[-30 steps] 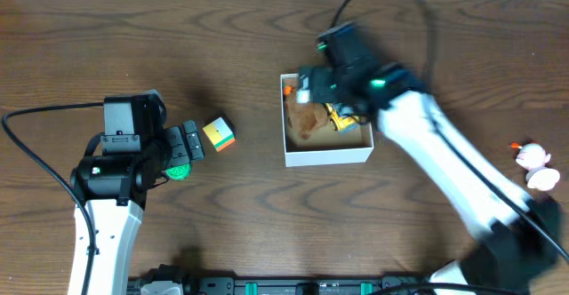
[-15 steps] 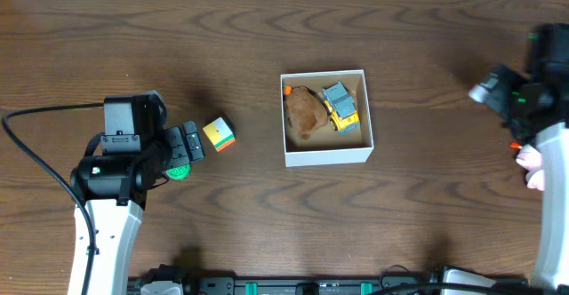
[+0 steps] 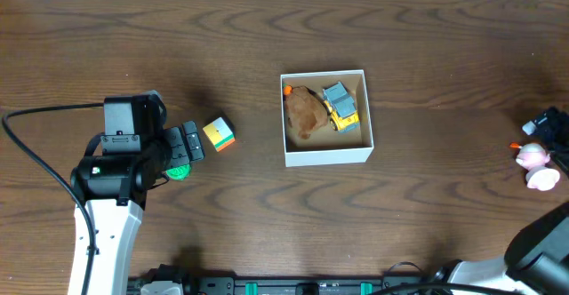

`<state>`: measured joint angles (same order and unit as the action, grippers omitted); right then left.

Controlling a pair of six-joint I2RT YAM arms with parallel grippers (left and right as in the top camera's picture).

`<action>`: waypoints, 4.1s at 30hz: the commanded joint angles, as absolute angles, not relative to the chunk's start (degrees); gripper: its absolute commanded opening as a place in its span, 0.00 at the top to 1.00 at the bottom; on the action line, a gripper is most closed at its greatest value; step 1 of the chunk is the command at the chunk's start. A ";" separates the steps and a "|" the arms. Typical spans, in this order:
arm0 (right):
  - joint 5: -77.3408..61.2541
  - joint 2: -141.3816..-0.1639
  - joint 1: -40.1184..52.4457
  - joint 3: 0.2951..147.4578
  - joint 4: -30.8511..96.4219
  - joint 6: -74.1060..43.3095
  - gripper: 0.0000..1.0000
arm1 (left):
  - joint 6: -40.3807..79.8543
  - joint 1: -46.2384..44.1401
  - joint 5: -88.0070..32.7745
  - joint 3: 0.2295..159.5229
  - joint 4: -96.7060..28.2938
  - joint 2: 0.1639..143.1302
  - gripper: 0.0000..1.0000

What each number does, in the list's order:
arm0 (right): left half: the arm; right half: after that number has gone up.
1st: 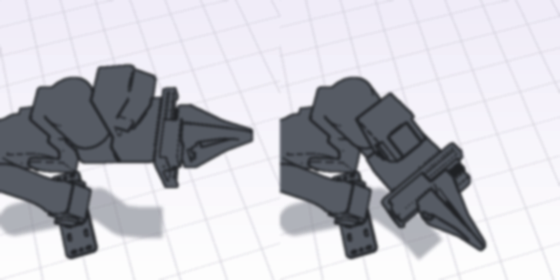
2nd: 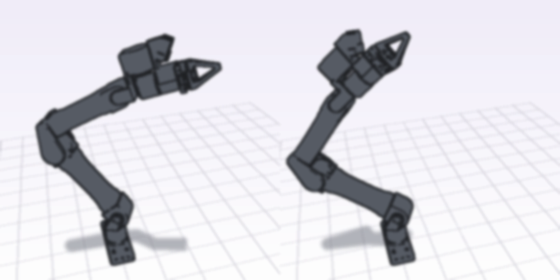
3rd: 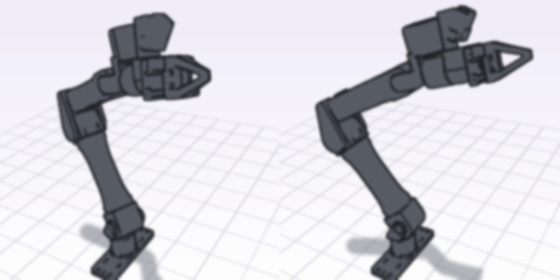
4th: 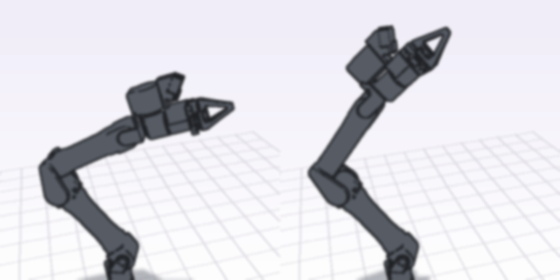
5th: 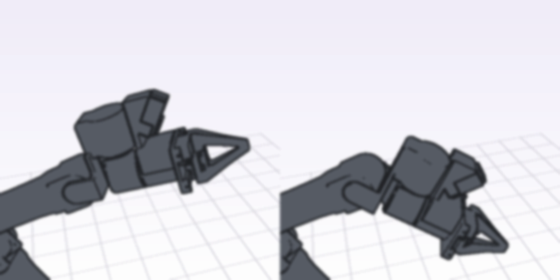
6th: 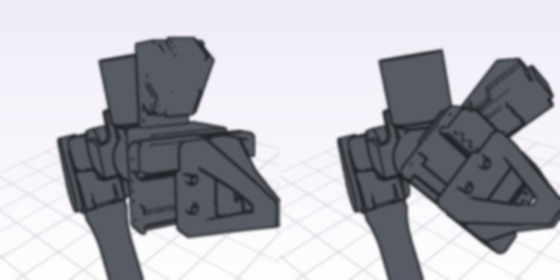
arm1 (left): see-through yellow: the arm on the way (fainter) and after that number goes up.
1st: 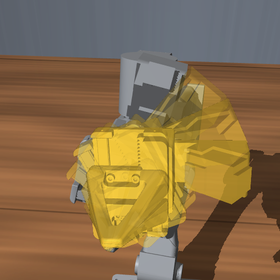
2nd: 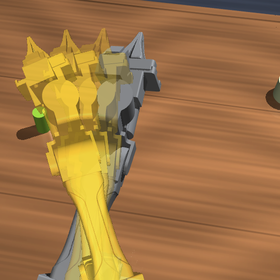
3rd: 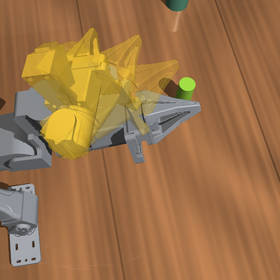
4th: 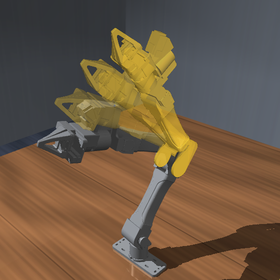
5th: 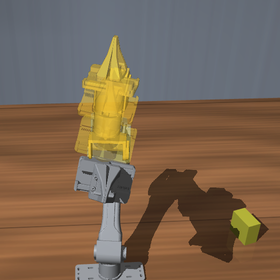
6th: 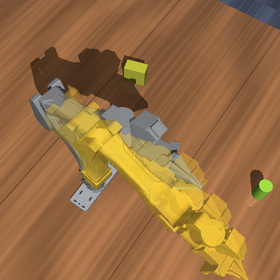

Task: Pack container
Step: 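Reach the right gripper to the white-pink plush toy and grasp it, then lower the plush toy into the box and release it, then grasp the small colored cube with the left gripper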

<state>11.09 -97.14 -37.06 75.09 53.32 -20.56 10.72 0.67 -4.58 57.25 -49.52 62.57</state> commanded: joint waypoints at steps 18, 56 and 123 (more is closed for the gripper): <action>0.21 -108.53 -40.97 68.51 40.80 -13.23 0.59 | 11.27 0.95 -4.97 58.30 -49.67 62.54 0.02; 1.54 -94.98 27.55 73.76 46.24 -15.81 0.99 | 11.27 0.95 -4.97 58.30 -49.69 62.54 0.02; -1.96 -88.29 -7.11 79.64 63.48 -14.46 0.01 | 39.31 -6.20 -6.02 72.40 -46.06 108.95 0.02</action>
